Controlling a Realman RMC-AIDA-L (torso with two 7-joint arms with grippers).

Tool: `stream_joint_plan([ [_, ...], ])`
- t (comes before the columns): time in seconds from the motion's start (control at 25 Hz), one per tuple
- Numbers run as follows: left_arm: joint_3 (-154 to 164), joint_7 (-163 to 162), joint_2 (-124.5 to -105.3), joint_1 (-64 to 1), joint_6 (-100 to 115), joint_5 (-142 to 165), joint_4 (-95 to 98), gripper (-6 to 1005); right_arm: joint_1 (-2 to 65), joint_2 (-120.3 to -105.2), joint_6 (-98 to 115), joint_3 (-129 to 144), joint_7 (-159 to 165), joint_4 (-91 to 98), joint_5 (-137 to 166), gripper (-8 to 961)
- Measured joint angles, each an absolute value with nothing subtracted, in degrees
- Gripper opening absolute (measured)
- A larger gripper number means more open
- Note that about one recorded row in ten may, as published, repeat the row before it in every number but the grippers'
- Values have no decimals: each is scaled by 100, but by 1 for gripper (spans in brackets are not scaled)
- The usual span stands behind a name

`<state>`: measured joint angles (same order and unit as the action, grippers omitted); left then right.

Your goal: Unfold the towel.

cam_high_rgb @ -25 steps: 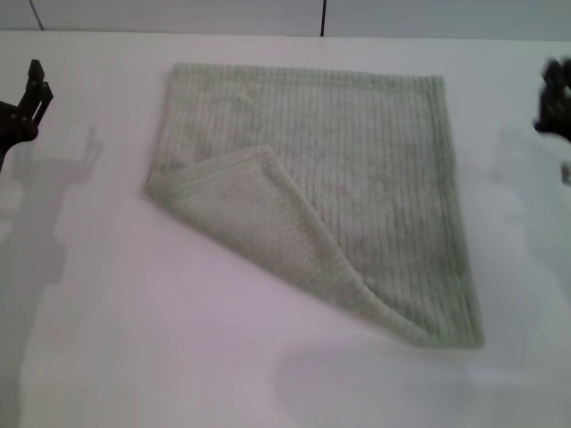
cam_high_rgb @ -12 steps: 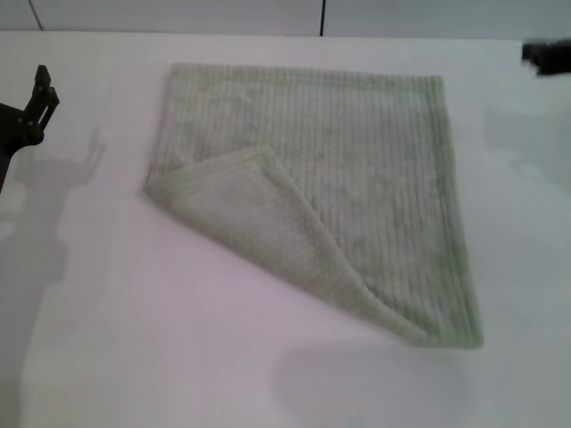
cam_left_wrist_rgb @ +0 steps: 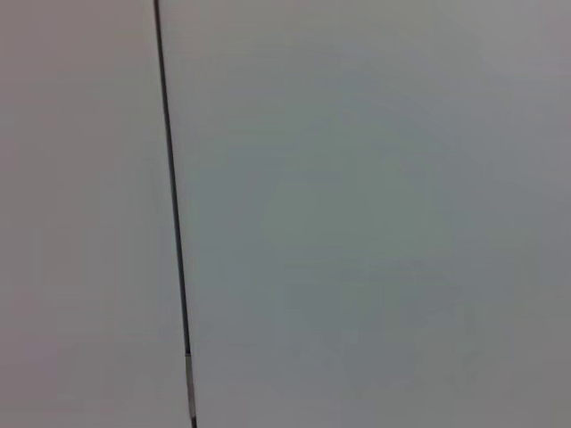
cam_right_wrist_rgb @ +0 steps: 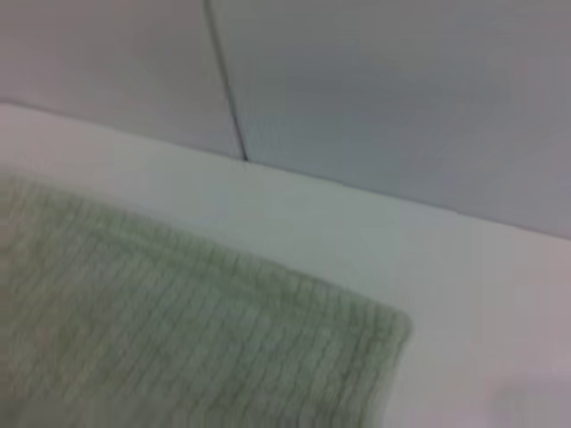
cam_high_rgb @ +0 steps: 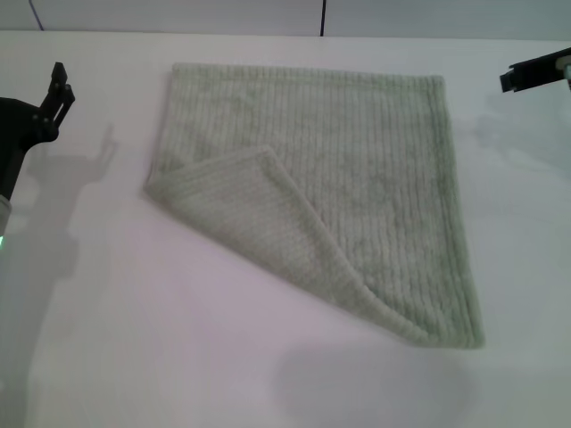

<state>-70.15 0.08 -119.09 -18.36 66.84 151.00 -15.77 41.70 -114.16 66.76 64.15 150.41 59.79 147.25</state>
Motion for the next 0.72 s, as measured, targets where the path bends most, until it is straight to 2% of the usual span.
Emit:
stream_joint_plan([
  [0.24,-7002,8,-11909,-1881,6618,15099,-1581,849,4469,-11402,6876,6353,14609,5549,14595,0],
  [0.44,-6940,8,-11909,-1915,6454,15100,-1582,849,4595,-11584,6870,6334,13928,5380,14355,0],
  [0.72,-6922,8,-11909,-1916,6435,15100,-1583,848,4853,-11639,6497,6373,13655,4440,14057,0],
])
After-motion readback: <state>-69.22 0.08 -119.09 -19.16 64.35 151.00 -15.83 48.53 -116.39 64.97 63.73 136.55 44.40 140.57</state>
